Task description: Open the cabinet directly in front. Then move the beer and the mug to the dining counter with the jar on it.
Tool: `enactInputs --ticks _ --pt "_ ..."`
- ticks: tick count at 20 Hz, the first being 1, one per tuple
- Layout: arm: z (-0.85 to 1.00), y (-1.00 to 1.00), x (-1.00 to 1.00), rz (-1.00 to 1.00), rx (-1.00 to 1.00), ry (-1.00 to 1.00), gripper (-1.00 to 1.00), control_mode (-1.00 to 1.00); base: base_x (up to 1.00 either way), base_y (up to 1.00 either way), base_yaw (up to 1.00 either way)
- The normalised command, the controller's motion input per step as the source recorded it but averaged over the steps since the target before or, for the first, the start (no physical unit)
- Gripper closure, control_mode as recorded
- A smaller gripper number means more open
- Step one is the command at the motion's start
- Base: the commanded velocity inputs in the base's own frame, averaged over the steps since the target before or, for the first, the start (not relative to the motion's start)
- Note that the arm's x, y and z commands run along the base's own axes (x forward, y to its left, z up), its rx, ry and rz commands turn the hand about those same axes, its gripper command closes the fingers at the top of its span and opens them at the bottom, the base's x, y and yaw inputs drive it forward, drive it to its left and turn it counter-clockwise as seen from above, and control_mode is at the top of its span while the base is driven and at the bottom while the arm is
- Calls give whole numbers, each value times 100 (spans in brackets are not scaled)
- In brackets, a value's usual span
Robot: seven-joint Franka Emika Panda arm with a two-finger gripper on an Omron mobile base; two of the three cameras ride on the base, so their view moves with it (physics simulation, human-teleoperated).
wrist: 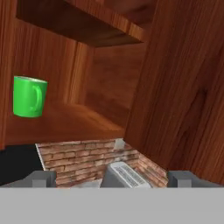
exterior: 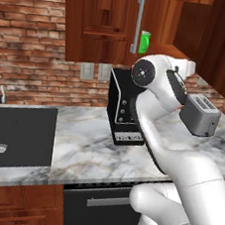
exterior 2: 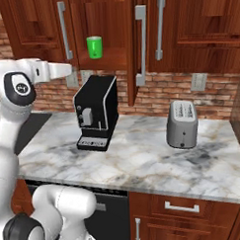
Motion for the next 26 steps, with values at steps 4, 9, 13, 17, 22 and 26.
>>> enactInputs --ticks 4,9,13,17,22,26 --pt "41 61 -32 38 0 -16 -100 -100 0 0 0" --pt "34 15 -39 29 5 -22 -100 -100 0 0 0" --pt "16 0 -23 14 14 -20 -100 -100 0 0 0" --pt "1 0 -2 1 1 -3 -100 -100 0 0 0" --pt "0 7 0 0 0 0 -100 -100 0 0 0" --pt "0 38 2 0 0 2 -100 -100 0 0 0"
